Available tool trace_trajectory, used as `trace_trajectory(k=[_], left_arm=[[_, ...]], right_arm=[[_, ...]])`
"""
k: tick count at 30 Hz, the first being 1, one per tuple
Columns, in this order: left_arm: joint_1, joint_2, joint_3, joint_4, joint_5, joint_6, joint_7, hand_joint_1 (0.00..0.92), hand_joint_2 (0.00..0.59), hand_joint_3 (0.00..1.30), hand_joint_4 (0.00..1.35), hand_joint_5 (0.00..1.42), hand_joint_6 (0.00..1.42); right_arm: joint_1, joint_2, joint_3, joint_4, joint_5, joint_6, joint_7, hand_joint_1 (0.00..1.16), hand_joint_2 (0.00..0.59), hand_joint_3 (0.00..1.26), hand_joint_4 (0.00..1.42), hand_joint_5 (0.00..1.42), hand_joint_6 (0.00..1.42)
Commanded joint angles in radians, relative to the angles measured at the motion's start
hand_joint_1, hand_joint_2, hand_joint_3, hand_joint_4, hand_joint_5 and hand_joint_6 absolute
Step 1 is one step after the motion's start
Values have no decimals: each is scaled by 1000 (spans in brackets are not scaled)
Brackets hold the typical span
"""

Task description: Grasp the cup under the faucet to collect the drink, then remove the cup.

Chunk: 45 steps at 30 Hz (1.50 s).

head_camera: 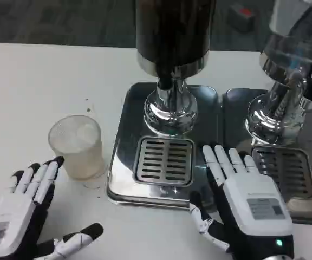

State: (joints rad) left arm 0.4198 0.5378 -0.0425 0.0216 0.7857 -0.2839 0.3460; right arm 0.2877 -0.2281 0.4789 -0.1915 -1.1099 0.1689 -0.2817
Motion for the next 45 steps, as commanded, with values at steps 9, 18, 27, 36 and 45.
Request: trace_trajectory(k=[9, 18, 27, 36, 45], left_arm=[[16, 0, 7, 0, -13, -1, 18, 0, 105, 0, 0, 0, 0], [15, -11, 7, 8, -17, 0, 38, 0, 105, 0, 0, 0, 0], [16, -5, 53, -45, -78, 16, 2, 0, 105, 0, 0, 0, 0], [-90, -26, 102, 71, -158, -37, 43, 0, 71, 0, 0, 0, 0], [-278, -37, 80, 362, -220, -122, 70, 0, 31, 0, 0, 0, 0]], right_arm=[[11, 4, -3, -13, 10, 8, 7, 319, 552, 0, 0, 0, 0], [-8, -3, -10, 2, 19, 0, 4, 313, 552, 0, 0, 0, 0], [-17, -12, -14, 5, 33, 3, 7, 310, 552, 0, 0, 0, 0], [-16, -8, -17, 4, 38, 12, 7, 307, 552, 0, 0, 0, 0], [-11, 1, -17, -1, 38, 24, 13, 306, 552, 0, 0, 0, 0]])
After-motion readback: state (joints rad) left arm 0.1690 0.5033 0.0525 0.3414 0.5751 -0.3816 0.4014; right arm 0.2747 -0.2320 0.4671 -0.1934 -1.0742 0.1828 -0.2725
